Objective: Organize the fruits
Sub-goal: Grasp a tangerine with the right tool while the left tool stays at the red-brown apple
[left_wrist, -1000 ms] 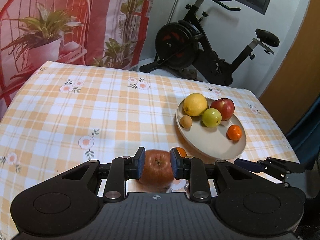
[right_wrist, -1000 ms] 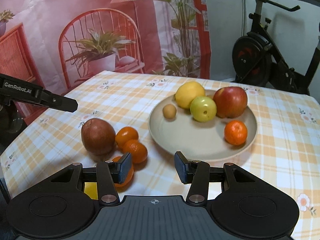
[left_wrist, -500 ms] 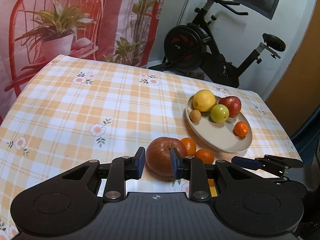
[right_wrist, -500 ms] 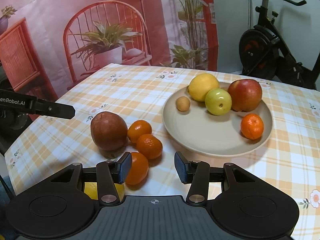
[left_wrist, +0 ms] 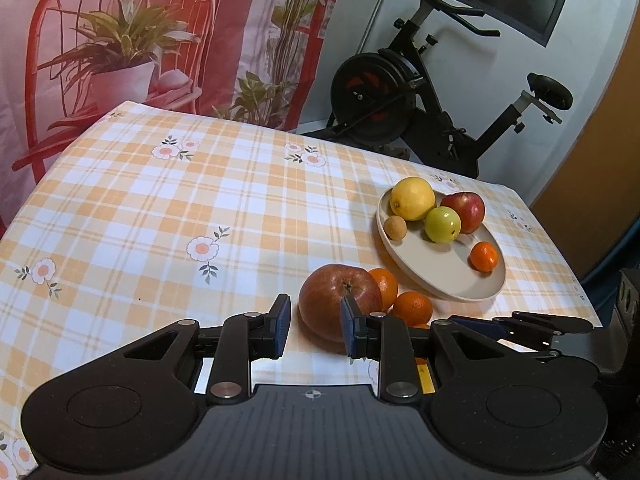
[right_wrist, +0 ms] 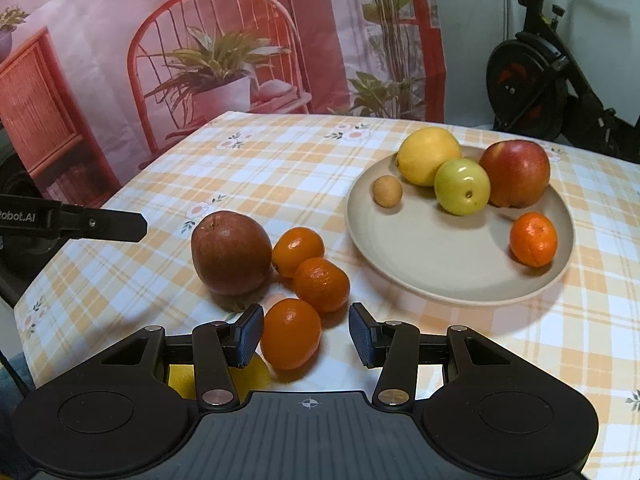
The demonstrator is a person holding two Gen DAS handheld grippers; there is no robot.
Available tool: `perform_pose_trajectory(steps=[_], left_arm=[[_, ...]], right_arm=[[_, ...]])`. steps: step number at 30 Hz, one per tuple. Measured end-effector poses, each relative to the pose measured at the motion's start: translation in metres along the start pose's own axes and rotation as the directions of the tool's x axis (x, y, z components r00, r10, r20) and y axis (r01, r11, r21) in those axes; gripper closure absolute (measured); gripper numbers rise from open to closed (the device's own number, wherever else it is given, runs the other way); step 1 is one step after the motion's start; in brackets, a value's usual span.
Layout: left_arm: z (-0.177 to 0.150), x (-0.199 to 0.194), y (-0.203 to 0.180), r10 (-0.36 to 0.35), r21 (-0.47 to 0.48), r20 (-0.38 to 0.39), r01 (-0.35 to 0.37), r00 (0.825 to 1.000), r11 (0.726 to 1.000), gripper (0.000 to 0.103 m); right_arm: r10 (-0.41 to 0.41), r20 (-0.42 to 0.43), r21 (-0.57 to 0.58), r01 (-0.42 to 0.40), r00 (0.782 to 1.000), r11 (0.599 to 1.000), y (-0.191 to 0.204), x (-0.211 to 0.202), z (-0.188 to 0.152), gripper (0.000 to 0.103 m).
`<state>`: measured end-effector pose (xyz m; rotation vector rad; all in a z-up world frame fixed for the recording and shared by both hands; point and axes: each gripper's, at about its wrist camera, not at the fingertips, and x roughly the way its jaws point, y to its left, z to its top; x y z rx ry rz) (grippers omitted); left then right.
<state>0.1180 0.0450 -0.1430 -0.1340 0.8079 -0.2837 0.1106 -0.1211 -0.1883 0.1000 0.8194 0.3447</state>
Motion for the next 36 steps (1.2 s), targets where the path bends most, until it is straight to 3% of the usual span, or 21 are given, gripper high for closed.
perform_pose_trajectory(steps=[24,28,36], left_arm=[[-0.003,0.004,0.001,-0.011,-0.012,-0.011,0.01,1.0,1.0,0.074],[-0.004,0.004,0.0,-0.012,-0.012,-0.014,0.012,1.0,1.0,0.074],[-0.005,0.003,-0.003,-0.018,-0.004,-0.025,0.018,1.0,1.0,0.074]], right_arm=[[0.054,-0.036,0.1,-0.051,0.998,0.994,-0.002,0.015,0.001,0.062],[0.064,-0.038,0.115,-0.059,0.997,0.992,-0.005,0.015,0.0,0.069],[0.06,-0.034,0.113,-0.056,0.998,0.992,-0.006,0.013,-0.001,0.071]])
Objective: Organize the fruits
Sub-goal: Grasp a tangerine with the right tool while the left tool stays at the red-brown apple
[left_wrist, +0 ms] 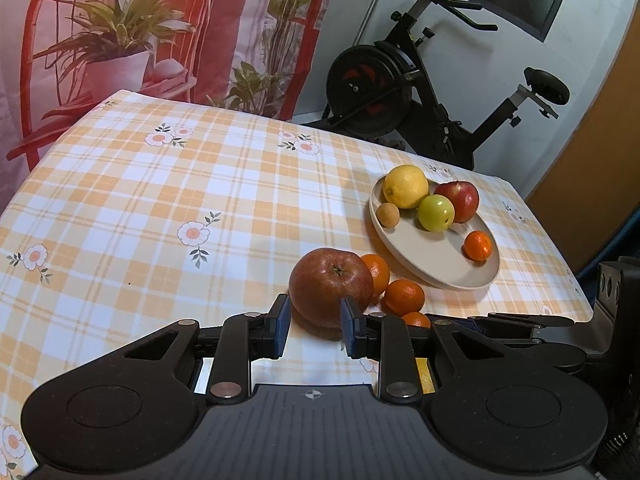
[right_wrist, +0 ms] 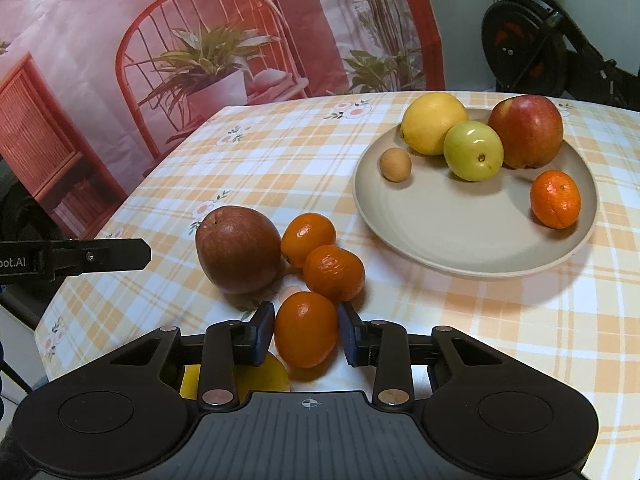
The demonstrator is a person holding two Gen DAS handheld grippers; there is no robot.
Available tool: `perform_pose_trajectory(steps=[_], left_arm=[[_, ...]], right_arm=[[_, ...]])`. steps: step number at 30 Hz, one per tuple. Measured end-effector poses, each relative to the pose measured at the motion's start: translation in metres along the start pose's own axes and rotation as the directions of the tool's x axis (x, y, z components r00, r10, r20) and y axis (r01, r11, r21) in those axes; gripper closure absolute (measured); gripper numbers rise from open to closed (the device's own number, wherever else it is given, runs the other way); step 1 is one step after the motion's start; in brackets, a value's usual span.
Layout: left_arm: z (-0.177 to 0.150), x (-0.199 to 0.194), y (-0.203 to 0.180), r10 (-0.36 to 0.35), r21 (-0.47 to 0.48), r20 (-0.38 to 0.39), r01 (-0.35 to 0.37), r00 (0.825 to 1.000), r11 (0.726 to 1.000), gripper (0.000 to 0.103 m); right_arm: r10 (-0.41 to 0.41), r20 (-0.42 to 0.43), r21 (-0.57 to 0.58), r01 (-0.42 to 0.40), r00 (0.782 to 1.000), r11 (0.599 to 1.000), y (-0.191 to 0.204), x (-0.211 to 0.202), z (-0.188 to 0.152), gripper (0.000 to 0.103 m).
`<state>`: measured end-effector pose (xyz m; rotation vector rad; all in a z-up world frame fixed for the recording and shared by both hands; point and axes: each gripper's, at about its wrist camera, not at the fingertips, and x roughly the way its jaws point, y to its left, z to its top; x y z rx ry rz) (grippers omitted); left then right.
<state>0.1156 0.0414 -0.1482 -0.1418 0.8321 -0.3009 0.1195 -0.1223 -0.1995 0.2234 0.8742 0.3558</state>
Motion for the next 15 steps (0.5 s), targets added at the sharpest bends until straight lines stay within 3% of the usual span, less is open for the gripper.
perform_pose_trajectory(steps=[15], left_arm=[[-0.002,-0.001,-0.012,-0.003,0.024,-0.013,0.004,1.0,1.0,0.074]], right_arm=[[-0.05,0.034,0.012,0.05,0.998,0.999,-0.017,-0.02,-0.008,0.071]])
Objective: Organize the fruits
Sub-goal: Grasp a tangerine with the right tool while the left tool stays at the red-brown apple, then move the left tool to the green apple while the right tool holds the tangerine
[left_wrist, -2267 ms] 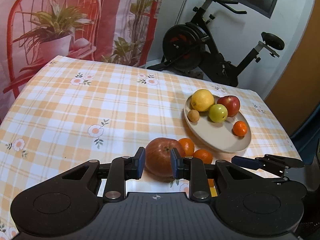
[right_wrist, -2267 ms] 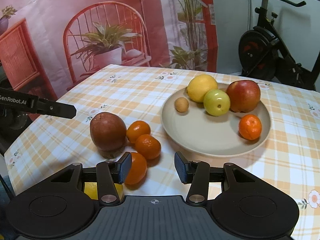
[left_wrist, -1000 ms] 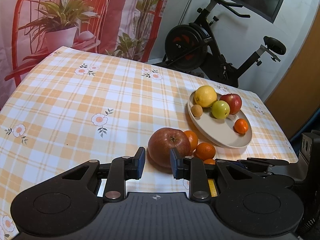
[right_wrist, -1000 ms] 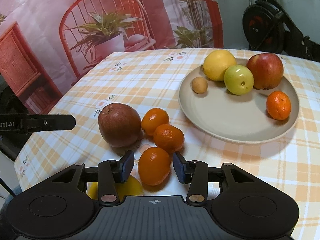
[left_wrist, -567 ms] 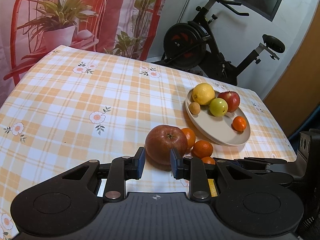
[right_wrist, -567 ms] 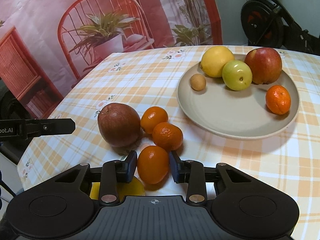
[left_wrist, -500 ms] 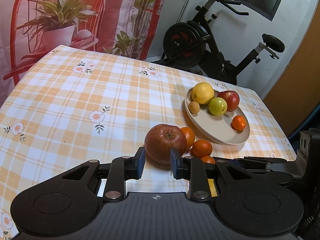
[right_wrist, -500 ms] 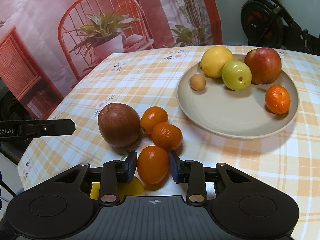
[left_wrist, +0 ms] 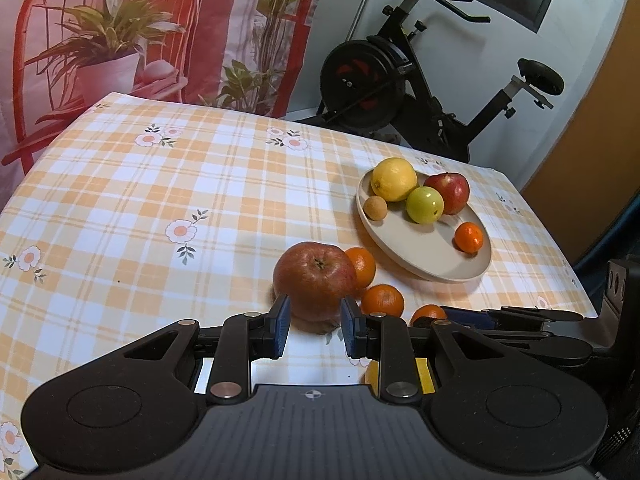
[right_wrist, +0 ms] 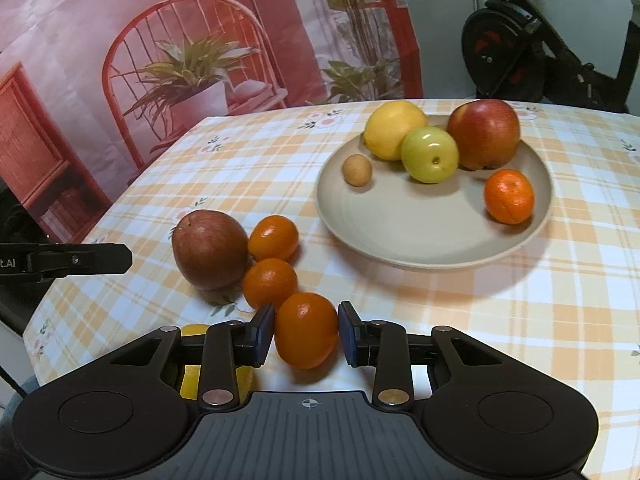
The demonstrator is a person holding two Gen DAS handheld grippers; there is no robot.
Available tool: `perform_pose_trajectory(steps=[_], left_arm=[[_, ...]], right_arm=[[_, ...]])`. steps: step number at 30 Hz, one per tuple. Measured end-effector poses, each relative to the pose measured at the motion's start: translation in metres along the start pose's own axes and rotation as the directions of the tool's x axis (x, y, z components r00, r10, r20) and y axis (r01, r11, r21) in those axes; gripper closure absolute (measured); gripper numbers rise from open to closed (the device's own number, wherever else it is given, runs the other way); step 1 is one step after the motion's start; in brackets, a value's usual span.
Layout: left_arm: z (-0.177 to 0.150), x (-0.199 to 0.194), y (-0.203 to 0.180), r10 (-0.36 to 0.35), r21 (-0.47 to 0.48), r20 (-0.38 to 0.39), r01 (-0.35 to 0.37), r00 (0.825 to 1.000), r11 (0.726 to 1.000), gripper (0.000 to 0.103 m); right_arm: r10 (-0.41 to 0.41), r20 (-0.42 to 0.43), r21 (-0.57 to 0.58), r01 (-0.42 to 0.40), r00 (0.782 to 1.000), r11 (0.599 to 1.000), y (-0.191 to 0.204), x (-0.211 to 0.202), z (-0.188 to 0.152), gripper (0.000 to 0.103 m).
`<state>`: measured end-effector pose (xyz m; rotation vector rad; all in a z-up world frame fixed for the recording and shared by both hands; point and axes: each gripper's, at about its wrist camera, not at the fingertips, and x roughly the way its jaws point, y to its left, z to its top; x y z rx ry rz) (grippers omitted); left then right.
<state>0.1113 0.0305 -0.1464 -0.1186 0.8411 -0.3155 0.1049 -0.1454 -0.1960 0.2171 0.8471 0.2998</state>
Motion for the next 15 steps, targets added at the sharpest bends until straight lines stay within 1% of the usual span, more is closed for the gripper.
perform_pose_trajectory(steps=[6,15], left_arm=[[-0.001,0.004,-0.003,0.0,0.002,-0.016,0.0,1.0,1.0,0.074],[-0.001,0.008,-0.007,0.005,0.011,-0.031,-0.005,1.0,1.0,0.074]], right_arm=[[-0.024,0.008,-0.024,0.024,1.0,0.999,-0.003,-0.005,-0.003,0.071],[-0.072,0.025,-0.111,0.074,0.997,0.991,-0.004,-0.012,-0.007,0.071]])
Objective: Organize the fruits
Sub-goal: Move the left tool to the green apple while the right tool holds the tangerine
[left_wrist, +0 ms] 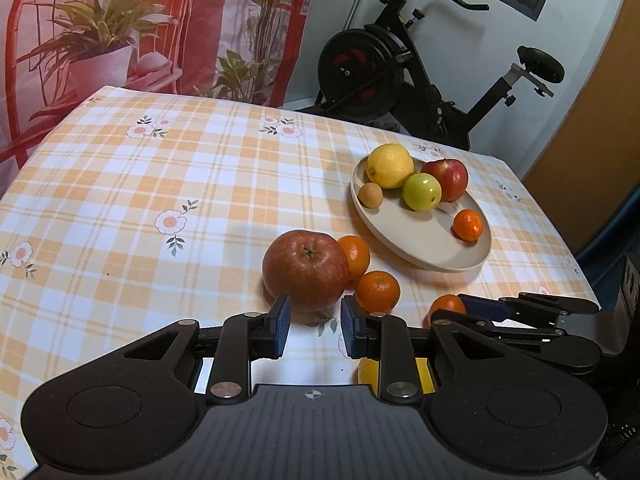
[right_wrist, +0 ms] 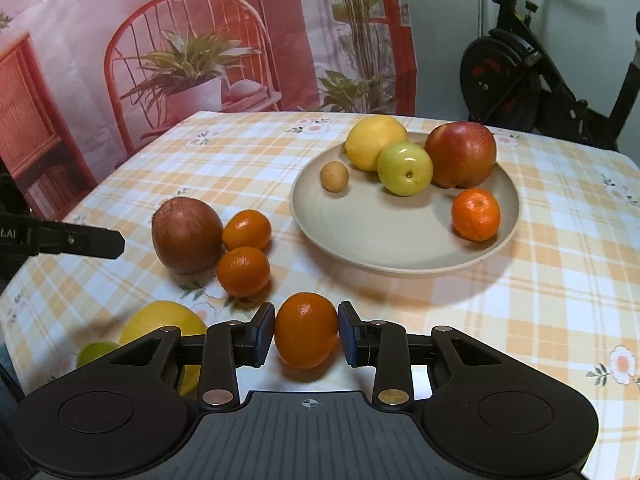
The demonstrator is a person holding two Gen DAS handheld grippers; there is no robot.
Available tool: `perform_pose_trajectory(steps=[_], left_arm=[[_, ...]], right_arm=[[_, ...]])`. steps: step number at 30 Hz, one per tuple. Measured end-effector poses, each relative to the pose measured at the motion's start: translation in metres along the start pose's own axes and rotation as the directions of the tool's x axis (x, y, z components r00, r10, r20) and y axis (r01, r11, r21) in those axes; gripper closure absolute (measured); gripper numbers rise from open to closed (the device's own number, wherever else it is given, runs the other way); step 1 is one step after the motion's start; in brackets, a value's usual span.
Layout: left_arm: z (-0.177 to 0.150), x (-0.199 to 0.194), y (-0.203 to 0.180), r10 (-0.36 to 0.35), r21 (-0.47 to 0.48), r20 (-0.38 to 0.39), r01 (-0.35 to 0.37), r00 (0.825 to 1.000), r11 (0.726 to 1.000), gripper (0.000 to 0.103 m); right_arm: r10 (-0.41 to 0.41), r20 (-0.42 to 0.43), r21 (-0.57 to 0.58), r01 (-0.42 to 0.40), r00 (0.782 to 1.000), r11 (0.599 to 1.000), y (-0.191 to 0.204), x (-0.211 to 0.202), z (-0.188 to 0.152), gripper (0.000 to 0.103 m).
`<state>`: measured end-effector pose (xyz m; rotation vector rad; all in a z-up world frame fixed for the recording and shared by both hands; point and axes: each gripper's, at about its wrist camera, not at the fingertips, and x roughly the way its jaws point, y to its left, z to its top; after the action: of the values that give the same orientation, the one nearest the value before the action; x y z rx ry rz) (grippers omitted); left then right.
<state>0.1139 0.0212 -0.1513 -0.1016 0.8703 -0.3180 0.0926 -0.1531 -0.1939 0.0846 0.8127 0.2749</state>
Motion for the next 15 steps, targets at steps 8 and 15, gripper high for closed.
perform_pose_trajectory(steps=[8,15], left_arm=[[-0.0003,0.0041,-0.0009,0.002,0.002,-0.01,-0.002,1.0,1.0,0.074],[-0.001,0.0059,-0.0005,0.003,-0.002,-0.017,-0.003,1.0,1.0,0.074]], right_arm=[[-0.006,0.007,-0.027,0.007,1.0,1.0,0.002,-0.0025,-0.0023,0.071],[-0.004,0.007,-0.021,0.004,1.0,1.0,0.0012,-0.001,-0.0018,0.07]])
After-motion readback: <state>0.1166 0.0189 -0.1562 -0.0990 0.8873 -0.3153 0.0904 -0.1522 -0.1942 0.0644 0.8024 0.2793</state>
